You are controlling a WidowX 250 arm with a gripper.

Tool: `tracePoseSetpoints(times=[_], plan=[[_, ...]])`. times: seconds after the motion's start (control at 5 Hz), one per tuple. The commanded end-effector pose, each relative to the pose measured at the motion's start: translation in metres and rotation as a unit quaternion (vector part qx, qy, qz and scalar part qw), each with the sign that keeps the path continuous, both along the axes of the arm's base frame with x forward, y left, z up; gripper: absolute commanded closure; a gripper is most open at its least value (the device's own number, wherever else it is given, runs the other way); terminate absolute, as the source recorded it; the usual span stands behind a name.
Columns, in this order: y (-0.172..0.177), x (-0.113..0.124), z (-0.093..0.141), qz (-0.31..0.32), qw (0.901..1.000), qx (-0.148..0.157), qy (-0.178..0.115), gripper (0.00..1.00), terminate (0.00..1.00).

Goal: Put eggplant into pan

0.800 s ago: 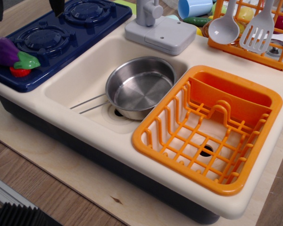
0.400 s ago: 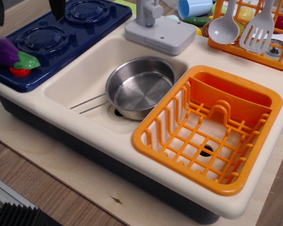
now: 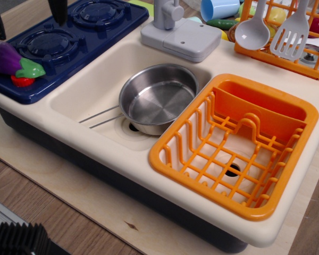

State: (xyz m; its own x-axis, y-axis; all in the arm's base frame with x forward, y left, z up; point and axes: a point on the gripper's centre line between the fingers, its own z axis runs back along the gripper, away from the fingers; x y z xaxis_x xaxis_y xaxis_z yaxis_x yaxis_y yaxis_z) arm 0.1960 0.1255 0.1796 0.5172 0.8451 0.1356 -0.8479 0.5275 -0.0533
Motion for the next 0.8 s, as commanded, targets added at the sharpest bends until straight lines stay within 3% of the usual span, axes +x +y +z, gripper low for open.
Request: tracePoseSetpoints(times=[0.0,0.6], plan=[[0.022,0.005,0.0,0.01,0.9998,0.006,-0.019,0.0,0.0],[0.05,-0.015,-0.046,0.012,0.9996,-0.013,-0.022,0.0,0.0]])
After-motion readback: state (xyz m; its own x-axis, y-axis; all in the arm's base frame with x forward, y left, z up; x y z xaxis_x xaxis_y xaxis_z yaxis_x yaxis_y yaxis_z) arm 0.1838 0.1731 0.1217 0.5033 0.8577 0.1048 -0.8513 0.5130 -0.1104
